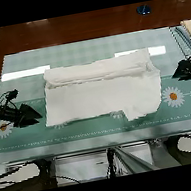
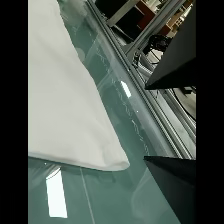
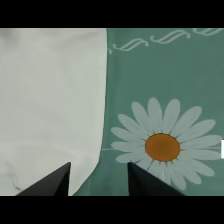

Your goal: Fold the shirts.

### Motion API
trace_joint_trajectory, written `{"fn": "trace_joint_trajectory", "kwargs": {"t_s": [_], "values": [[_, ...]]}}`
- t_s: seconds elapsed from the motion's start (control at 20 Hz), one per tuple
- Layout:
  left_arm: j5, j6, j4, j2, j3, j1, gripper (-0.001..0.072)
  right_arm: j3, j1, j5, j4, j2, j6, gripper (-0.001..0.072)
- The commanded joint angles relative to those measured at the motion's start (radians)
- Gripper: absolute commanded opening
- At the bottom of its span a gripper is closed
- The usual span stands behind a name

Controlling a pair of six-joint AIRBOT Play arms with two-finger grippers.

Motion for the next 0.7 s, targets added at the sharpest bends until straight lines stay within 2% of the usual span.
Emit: {"fn": "trace_joint_trajectory", "kwargs": {"t_s": [0.0, 0.1, 0.2, 0.5, 0.65], "values": [[0.03, -0.028, 0.049, 0.007, -0.03, 0.002, 0.0511, -0.04, -0.026, -0.026, 0.036, 0.048, -0.012, 0.0446], [0.037, -0.045, 0.071, 0.005, -0.033, -0.018, 0.0512, -0.04, -0.027, -0.025, 0.037, 0.053, -0.012, 0.0446], [0.066, -0.114, 0.122, 0.003, -0.033, -0.046, 0.0511, -0.04, -0.026, -0.023, 0.038, 0.054, -0.012, 0.0446], [0.164, -0.192, 0.119, -0.002, -0.032, -0.173, 0.0511, -0.04, -0.026, -0.019, 0.039, 0.054, -0.012, 0.0445], [0.166, -0.242, 0.12, -0.04, -0.032, -0.256, 0.0511, -0.04, -0.026, -0.019, 0.041, 0.054, -0.011, 0.0439]]}}
